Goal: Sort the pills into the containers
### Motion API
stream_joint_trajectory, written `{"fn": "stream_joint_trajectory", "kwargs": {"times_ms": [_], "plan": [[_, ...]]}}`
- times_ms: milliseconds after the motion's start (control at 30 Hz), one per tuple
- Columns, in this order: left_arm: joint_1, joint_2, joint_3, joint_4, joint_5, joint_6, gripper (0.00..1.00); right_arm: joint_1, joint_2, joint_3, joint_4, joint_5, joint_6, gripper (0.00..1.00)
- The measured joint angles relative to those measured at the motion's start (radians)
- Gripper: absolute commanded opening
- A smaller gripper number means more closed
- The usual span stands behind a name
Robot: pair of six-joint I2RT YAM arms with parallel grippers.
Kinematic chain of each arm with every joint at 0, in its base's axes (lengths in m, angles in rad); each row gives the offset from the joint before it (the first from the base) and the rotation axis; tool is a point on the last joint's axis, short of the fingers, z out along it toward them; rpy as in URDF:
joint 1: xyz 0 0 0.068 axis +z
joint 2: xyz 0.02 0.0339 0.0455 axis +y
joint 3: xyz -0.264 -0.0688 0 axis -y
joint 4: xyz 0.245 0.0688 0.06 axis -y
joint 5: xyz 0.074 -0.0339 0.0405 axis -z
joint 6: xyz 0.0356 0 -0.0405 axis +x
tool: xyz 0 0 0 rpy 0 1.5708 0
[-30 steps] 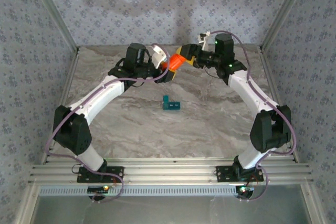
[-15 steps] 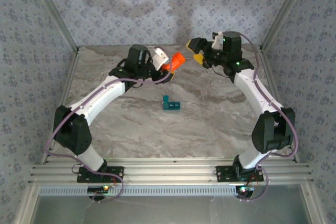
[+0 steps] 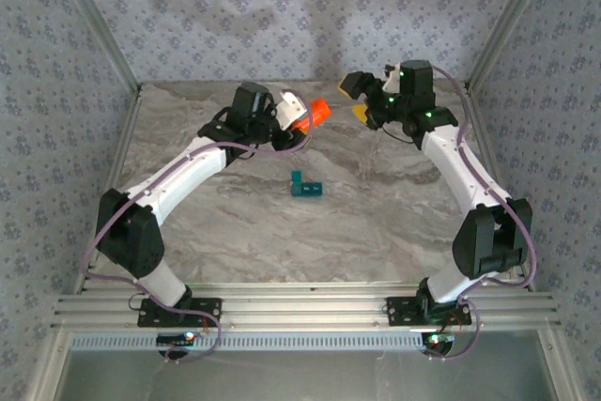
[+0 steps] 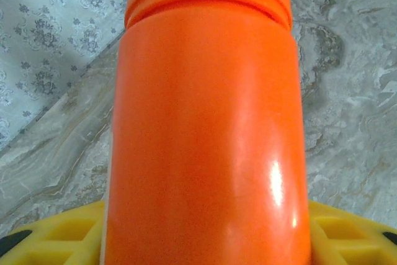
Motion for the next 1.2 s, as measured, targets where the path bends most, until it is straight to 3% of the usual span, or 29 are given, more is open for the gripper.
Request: {"fn": "stream_joint_trajectory", "kwargs": {"times_ms": [733, 933, 1200], "plan": [[-0.019, 0.016, 0.0, -0.012, -0.006, 0.009, 0.0, 0.103, 0.048, 0.001, -0.005, 0.003, 0.032, 0.86], [-0.019, 0.017, 0.0, -0.012, -0.006, 0.009, 0.0, 0.113, 0.068, 0.006, 0.001, 0.003, 0.044, 0.77], [-0.019, 0.021, 0.0, -0.012, -0.006, 0.009, 0.0, 0.116, 0.074, 0.013, 0.013, -0.001, 0.053, 0.46]]}}
